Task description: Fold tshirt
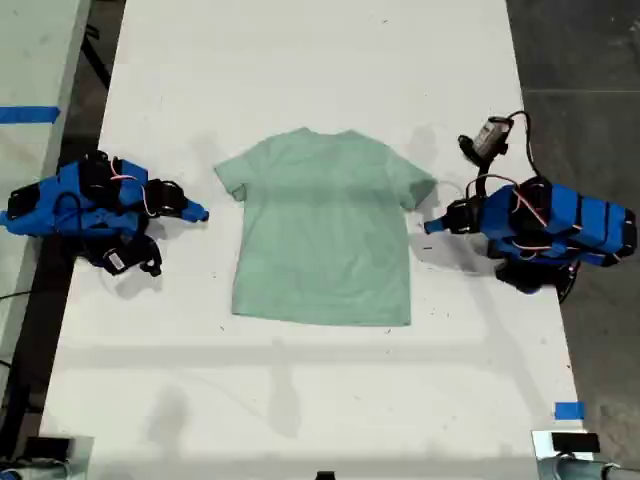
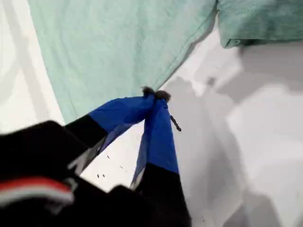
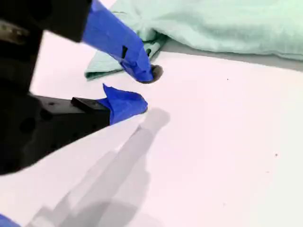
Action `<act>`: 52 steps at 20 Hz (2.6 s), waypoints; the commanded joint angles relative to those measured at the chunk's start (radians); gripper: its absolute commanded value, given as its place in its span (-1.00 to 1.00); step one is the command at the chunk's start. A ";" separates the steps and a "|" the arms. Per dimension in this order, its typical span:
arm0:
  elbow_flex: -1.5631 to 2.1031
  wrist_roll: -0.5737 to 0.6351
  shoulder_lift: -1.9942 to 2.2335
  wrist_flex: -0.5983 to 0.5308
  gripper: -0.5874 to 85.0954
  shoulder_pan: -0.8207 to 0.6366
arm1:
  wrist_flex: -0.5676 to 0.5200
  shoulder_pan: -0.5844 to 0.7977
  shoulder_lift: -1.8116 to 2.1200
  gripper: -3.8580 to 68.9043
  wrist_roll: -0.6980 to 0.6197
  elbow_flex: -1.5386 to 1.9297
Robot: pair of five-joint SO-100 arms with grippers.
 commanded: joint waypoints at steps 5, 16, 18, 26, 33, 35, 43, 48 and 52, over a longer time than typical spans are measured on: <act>-0.009 -0.110 0.002 0.002 -0.98 0.040 | -0.008 -0.129 0.009 -0.94 0.753 -0.005; -0.037 -0.225 -0.002 -0.038 -0.99 0.026 | 0.029 -0.166 0.009 -0.95 0.798 -0.063; -0.095 -0.225 -0.069 -0.028 -0.99 0.000 | 0.041 -0.166 -0.032 -0.95 0.773 -0.118; -0.612 -0.078 -0.637 0.041 -0.99 -0.095 | 0.126 -0.043 -0.577 -0.95 0.584 -0.563; -1.181 0.192 -1.160 0.221 -0.99 -0.285 | 0.282 0.204 -0.871 -0.95 0.331 -0.867; -1.304 0.239 -1.293 0.252 -0.99 -0.321 | 0.299 0.275 -0.928 -0.95 0.259 -0.934; -1.419 0.360 -1.489 0.290 -0.99 -0.491 | 0.302 0.489 -1.143 -0.95 0.020 -1.137; -1.419 0.376 -1.514 0.287 -0.99 -0.489 | 0.308 0.534 -1.259 -0.45 -0.048 -1.167; -1.419 0.376 -1.520 0.279 -0.99 -0.482 | 0.259 0.568 -1.295 -0.04 -0.117 -1.137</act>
